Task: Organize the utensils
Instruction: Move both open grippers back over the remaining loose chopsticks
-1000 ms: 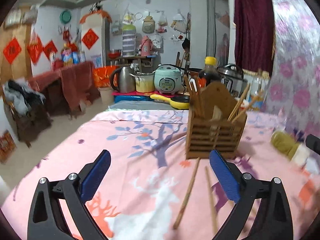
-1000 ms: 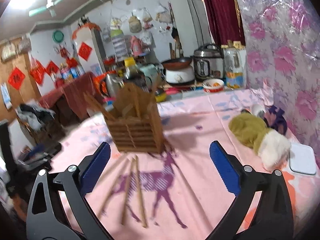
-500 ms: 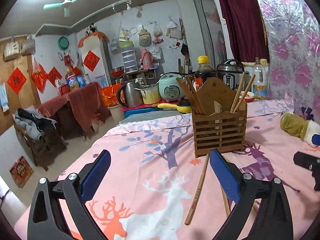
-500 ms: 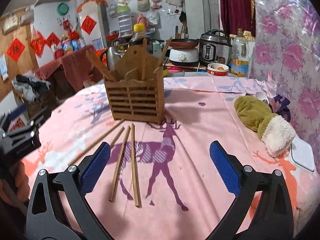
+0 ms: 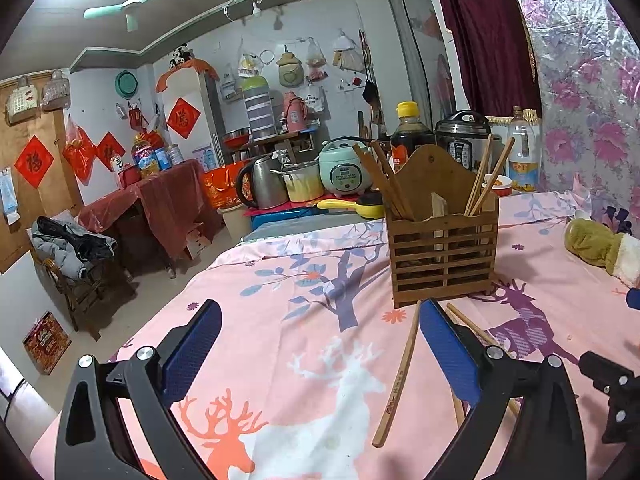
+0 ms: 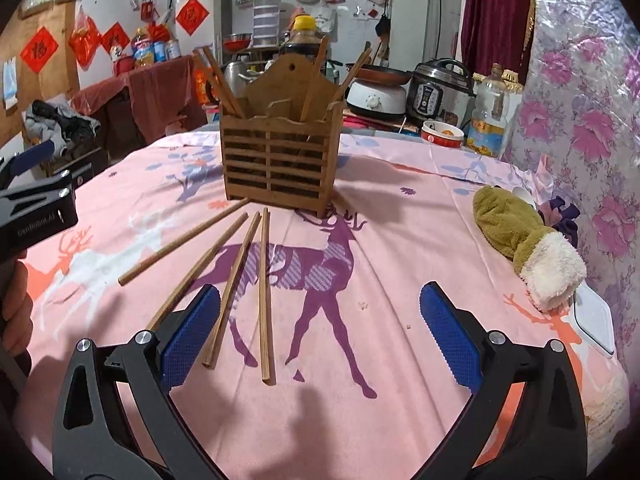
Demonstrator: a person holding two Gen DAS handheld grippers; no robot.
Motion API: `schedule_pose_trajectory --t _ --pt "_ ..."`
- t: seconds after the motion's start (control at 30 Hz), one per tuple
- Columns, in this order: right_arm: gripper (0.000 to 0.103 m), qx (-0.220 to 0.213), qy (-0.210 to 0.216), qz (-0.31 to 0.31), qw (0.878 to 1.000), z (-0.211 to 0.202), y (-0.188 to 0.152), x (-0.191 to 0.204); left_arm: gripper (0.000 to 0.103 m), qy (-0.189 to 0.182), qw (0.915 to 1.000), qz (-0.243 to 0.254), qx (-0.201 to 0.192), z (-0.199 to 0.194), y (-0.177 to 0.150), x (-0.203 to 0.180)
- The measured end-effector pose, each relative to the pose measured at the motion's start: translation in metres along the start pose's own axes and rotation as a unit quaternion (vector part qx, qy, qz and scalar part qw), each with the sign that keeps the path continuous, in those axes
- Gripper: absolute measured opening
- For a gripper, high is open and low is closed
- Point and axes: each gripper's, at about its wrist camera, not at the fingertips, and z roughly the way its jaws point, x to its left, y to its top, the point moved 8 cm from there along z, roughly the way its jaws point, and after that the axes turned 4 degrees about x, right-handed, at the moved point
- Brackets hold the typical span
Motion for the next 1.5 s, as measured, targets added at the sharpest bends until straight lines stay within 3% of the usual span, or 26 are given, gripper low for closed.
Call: schedule_pose_trajectory --t 0.47,0.6,0.7,0.87,1.07,1.33,1.5 --pt "0.096 -0.003 0.008 0.026 1.0 -0.004 0.006 -0.012 0.097 -0.002 0.9998 -0.007 0.017 0.009 -0.004 0.005" --pt "0.096 -0.015 0.023 0.074 0.997 -0.011 0.012 -0.033 0.097 -0.016 0.9977 -0.036 0.055 0.026 -0.01 0.017" --pt "0.096 0.006 0.052 0.116 0.992 -0.004 0.01 -0.045 0.097 -0.032 0.9933 -0.062 0.092 0.04 -0.017 0.024" --pt "0.095 0.034 0.083 0.114 0.989 0.006 0.005 -0.033 0.097 -0.072 0.9829 -0.09 0.143 0.056 -0.03 0.024" --pt "0.084 0.056 0.09 0.068 0.992 0.015 -0.003 -0.009 0.097 -0.061 0.9846 -0.068 0.149 0.057 -0.033 0.017" --pt "0.059 0.117 0.093 0.008 0.989 0.037 -0.027 0.021 0.097 -0.061 0.9831 -0.051 0.164 0.063 -0.039 0.01" --pt "0.051 0.143 0.084 -0.015 0.986 0.046 -0.04 0.03 0.097 -0.056 0.9831 -0.043 0.169 0.066 -0.041 0.007"
